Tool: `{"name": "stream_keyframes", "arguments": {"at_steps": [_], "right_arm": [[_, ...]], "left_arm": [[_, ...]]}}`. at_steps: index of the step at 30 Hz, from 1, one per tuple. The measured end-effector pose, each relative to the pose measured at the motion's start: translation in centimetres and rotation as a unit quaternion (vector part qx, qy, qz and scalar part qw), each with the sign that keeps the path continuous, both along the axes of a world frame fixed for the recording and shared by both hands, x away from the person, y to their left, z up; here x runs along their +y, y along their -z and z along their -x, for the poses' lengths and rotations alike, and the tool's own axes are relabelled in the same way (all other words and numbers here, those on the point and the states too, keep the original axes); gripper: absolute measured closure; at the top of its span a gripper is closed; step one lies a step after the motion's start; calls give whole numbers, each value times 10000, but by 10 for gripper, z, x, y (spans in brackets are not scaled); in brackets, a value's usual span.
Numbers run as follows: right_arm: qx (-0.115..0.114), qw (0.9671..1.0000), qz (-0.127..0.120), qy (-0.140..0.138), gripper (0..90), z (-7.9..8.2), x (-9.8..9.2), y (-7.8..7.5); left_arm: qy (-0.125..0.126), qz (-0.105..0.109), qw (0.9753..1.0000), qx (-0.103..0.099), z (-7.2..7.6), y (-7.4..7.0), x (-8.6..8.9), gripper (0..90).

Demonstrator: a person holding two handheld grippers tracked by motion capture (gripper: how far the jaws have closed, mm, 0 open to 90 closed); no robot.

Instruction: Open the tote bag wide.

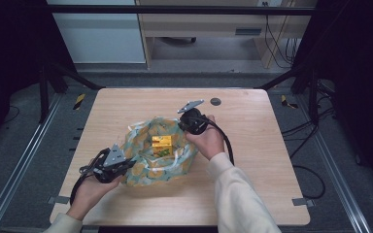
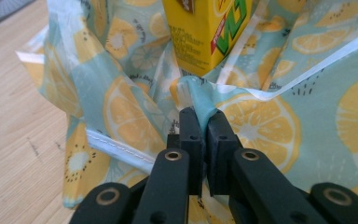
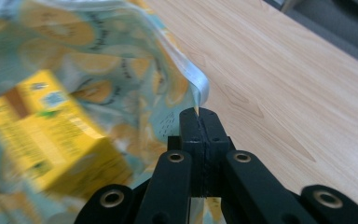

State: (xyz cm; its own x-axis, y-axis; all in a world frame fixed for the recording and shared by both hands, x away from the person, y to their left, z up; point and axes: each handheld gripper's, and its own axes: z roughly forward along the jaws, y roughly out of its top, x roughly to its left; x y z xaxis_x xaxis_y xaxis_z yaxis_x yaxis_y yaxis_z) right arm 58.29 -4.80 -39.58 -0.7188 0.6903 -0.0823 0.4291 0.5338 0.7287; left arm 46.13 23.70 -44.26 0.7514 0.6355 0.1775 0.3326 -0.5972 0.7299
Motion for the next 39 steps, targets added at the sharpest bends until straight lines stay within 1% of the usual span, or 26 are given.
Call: {"name": "stream_keyframes", "arguments": {"at_steps": [1, 2, 3, 5, 6, 7, 8, 13, 14, 15, 17, 20, 21, 23, 24, 28, 29, 33, 39], "right_arm": [[195, 9997, -87, 150, 900, -11, -2, 9], [195, 9997, -87, 150, 900, -11, -2, 9], [277, 9993, -112, 214, 900, -15, -4, 14], [409, 9987, -82, 302, 900, -22, -6, 23], [445, 9985, -70, 301, 900, -25, -7, 28], [544, 9979, -75, 357, 900, -29, -8, 36], [544, 9979, -75, 357, 900, -29, -8, 36], [718, 9961, -89, 512, 900, -35, -16, 50], [718, 9961, -89, 512, 900, -35, -16, 50], [788, 9952, -101, 566, 900, -36, -19, 53], [783, 9952, -90, 577, 900, -36, -21, 54], [839, 9942, -138, 655, 900, -38, -26, 57], [878, 9936, -127, 698, 900, -39, -28, 59], [881, 9937, -116, 676, 900, -39, -29, 60], [902, 9933, -108, 720, 900, -39, -30, 61], [939, 9929, -93, 723, 900, -39, -31, 63], [947, 9930, -21, 706, 900, -39, -30, 64], [925, 9933, 5, 688, 900, -38, -30, 62], [965, 9931, 93, 655, 900, -37, -30, 63]], "left_arm": [[44, -44, 9999, 146, -3, 7, -2, 872], [44, -44, 9999, 146, -3, 7, -2, 871], [32, -91, 9998, 173, -3, 10, -3, 871], [27, -201, 9995, 225, -4, 14, -3, 871], [21, -229, 9995, 231, -5, 16, -3, 871], [24, -296, 9993, 240, -5, 18, -3, 871], [24, -296, 9993, 240, -5, 18, -3, 871], [67, -458, 9984, 329, -4, 23, -4, 872], [67, -458, 9984, 329, -4, 23, -4, 871], [58, -459, 9984, 340, -3, 23, -4, 871], [53, -449, 9984, 344, -3, 24, -3, 872], [60, -472, 9981, 382, -3, 25, -3, 872], [71, -483, 9980, 407, -3, 25, -3, 873], [72, -487, 9979, 411, -2, 26, -3, 874], [75, -510, 9978, 416, -2, 26, -3, 876], [125, -564, 9973, 443, 0, 27, -5, 879], [147, -615, 9969, 478, 1, 28, -6, 879], [187, -663, 9963, 509, 3, 28, -7, 879], [220, -682, 9959, 552, 4, 29, -7, 879]]}}
